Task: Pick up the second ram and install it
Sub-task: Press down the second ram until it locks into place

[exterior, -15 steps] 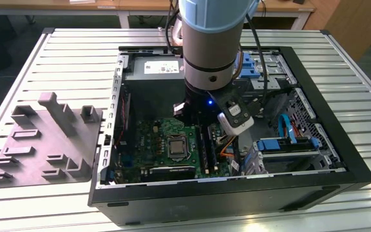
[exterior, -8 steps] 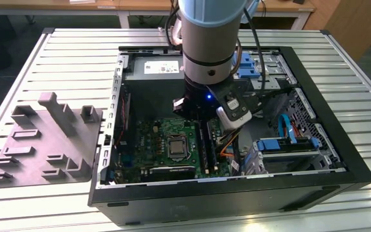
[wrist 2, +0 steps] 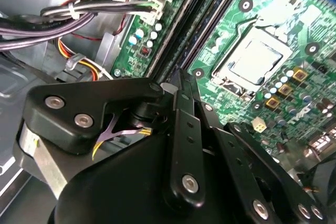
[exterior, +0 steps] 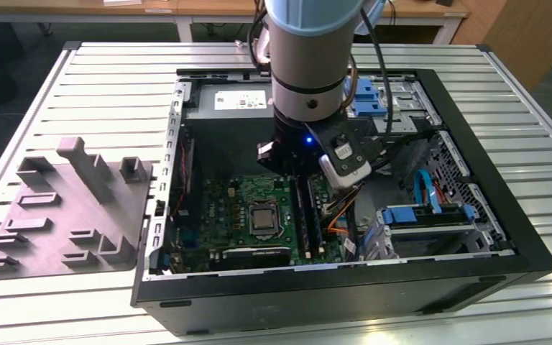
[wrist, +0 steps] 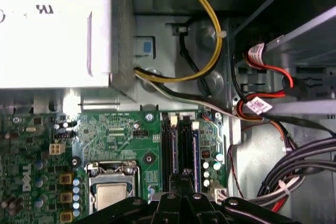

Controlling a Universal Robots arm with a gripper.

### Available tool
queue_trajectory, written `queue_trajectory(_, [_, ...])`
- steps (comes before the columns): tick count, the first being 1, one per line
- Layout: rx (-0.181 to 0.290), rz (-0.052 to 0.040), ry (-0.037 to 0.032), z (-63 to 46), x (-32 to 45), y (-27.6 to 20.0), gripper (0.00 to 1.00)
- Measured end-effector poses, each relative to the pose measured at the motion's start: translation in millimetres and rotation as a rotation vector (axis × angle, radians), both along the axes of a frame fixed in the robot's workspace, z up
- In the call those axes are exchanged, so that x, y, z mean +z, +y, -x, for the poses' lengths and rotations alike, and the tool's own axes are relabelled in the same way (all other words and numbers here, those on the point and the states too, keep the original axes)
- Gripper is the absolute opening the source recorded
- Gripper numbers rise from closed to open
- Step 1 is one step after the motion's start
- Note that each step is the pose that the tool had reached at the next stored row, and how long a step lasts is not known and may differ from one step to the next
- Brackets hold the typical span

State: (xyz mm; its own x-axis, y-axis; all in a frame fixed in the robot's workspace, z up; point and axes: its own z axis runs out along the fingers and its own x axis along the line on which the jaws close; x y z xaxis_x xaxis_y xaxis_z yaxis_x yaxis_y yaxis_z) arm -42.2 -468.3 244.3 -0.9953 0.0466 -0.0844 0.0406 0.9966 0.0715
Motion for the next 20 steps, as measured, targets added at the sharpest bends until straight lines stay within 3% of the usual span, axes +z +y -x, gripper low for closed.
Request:
queue_trajectory(3, [0.0, 0.0004, 0.0, -0.2, -0.7, 4.9, 0.1])
queue_trajectory(8, [0.0, 0.0005, 0.0, -1.3, -3.5, 6.9, 0.1])
queue_trajectory(16, [0.0, 0.0005, -0.0001, -1.4, -8.4, 16.3, 0.1])
queue_trajectory(20, [0.0, 0.0007, 0.0, -1.4, -9.5, 17.4, 0.1])
